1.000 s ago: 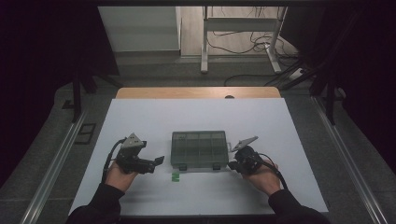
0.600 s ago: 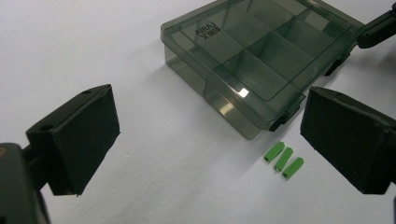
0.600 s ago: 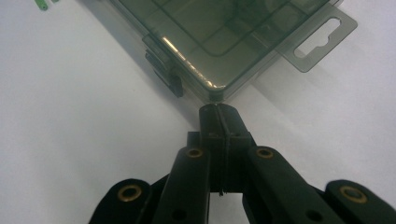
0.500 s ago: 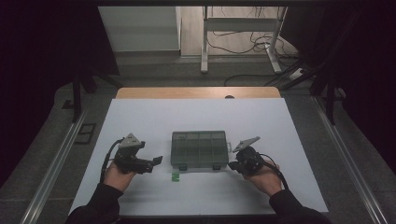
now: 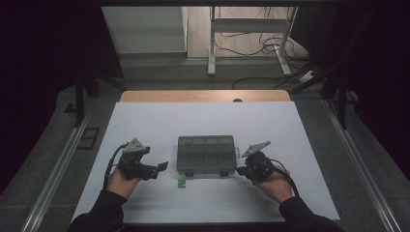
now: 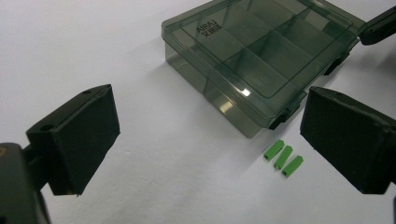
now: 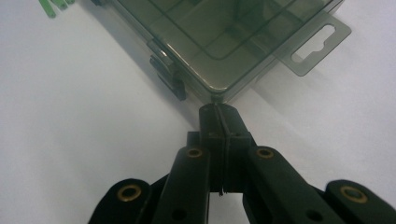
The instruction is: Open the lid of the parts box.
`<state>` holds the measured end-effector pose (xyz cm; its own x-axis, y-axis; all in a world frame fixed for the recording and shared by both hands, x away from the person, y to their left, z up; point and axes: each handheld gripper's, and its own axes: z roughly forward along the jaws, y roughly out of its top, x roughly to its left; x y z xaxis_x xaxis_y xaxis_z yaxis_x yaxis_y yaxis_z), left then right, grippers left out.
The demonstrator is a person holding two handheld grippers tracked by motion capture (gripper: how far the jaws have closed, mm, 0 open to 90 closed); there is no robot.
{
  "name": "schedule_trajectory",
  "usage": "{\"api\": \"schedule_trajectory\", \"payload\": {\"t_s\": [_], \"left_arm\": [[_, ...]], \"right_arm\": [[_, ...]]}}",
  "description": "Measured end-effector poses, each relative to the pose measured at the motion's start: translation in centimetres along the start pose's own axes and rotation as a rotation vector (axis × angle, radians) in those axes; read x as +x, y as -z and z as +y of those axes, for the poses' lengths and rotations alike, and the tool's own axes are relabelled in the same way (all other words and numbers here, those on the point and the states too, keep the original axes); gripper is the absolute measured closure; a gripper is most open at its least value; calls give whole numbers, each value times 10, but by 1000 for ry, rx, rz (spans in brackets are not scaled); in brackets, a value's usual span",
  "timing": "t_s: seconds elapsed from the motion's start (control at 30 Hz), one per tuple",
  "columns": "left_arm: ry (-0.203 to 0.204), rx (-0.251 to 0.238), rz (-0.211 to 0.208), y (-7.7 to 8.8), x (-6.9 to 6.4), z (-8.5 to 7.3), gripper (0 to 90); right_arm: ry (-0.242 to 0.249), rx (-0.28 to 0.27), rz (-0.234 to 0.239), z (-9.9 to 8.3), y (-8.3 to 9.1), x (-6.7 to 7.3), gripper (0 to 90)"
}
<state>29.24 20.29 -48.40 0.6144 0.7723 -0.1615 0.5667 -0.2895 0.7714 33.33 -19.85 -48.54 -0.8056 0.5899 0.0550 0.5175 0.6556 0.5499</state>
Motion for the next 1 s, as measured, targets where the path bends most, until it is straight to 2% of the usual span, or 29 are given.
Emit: {"api": "schedule_trajectory", "payload": {"t_s": [0.5, 0.63, 0.7, 0.77, 0.87, 0.9, 0.93, 1.0], "left_arm": [[39, 20, -43, -1, 0, 1, 76], [40, 25, -36, -2, -1, 1, 65], [35, 29, -37, -2, -2, 1, 63], [29, 9, -57, -1, -3, 3, 57], [5, 14, -54, -1, -5, 3, 69], [-3, 19, -57, -2, -6, 3, 83], [-20, 23, -51, -2, -9, 4, 95], [-29, 24, -51, -2, -10, 4, 151]], "right_arm": [[8, -66, -10, 3, 8, 3, 892], [-2, -81, -11, 4, 10, 3, 892], [1, -95, -14, 5, 11, 3, 892], [-7, -122, -17, 6, 14, 3, 892], [-14, -137, -22, 7, 16, 2, 892], [-30, -155, -20, 9, 18, 2, 892], [-34, -161, -20, 9, 19, 1, 892], [-32, -169, -22, 9, 20, 1, 892]]}}
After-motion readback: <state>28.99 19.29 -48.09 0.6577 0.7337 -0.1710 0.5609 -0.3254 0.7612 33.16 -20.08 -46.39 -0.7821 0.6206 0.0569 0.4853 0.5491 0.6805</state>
